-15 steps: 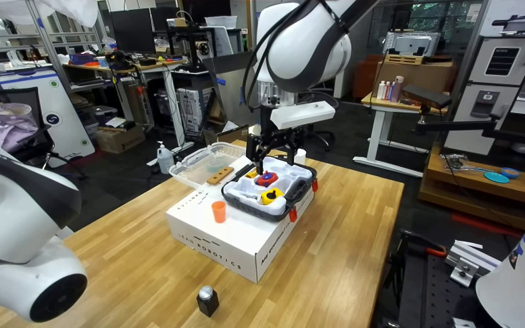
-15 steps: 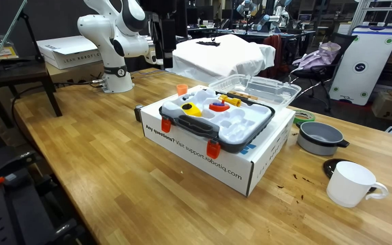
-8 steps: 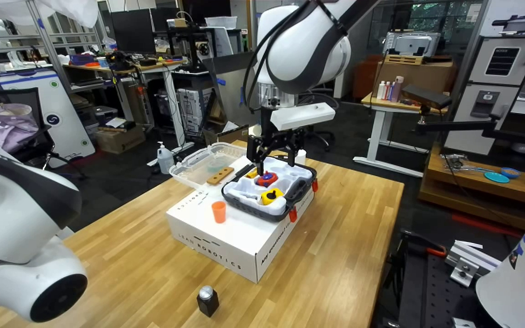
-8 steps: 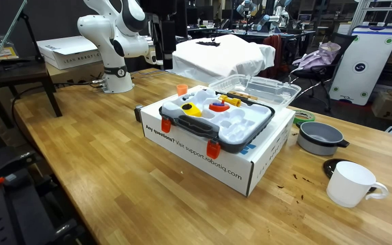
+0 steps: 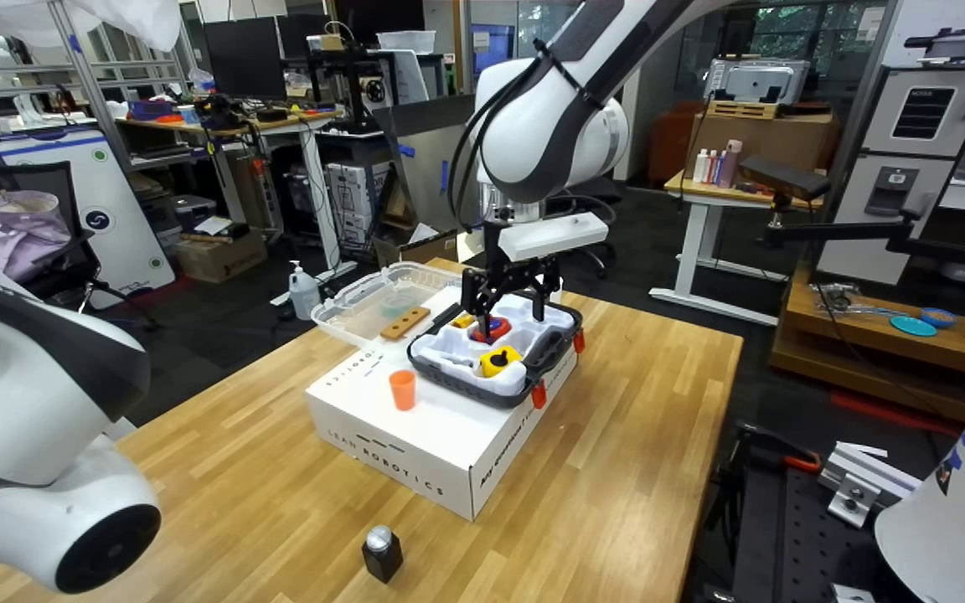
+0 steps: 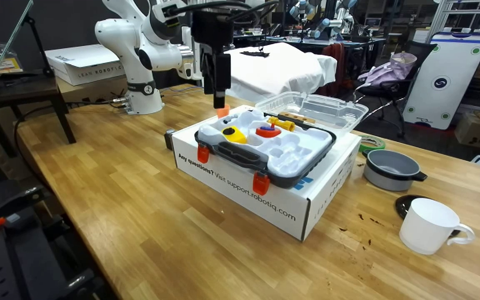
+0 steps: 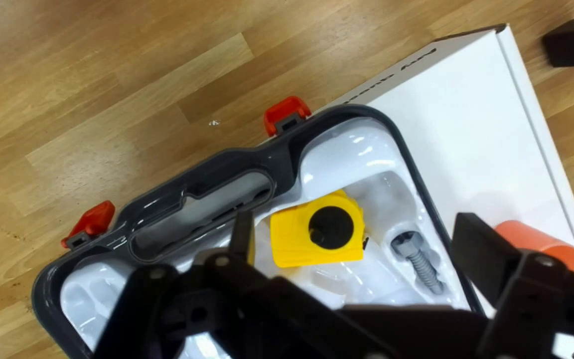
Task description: Take a yellow toy from the toy box and put it on the table
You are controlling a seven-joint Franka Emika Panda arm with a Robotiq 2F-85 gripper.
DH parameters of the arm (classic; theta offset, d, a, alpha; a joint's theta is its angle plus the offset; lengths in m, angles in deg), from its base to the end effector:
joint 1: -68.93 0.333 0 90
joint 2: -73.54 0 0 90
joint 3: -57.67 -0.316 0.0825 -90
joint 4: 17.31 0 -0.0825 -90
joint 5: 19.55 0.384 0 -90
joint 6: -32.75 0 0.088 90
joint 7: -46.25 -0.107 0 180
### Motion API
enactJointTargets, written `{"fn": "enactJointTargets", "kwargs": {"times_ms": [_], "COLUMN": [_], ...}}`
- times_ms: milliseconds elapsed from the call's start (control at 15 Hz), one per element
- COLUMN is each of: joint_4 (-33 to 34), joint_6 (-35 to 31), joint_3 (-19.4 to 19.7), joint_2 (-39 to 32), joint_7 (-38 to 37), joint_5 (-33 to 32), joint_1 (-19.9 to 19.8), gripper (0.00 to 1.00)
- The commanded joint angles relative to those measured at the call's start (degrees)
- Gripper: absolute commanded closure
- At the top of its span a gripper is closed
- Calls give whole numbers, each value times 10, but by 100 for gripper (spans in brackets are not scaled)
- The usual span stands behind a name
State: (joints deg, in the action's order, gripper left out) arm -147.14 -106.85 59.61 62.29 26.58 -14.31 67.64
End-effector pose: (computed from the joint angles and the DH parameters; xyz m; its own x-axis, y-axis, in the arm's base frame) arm 0.5324 -0.0299 0.2707 0.8913 -0.4513 -0.0428 -0.4529 -0.8907 -0.0387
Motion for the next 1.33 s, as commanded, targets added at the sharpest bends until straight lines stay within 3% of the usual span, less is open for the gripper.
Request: {"fn": "enactJointTargets", "kwargs": {"times_ms": [0, 667, 1267], "joint_4": [1, 7, 72], "joint_6": [2, -12, -50], "joint_3": [4, 3, 16], "joint_2": [-1, -3, -102], "joint_7": [1, -7, -6], "joint_5": [1, 0, 36], "joint_1": [5, 10, 0], "gripper": [0, 0, 0]}}
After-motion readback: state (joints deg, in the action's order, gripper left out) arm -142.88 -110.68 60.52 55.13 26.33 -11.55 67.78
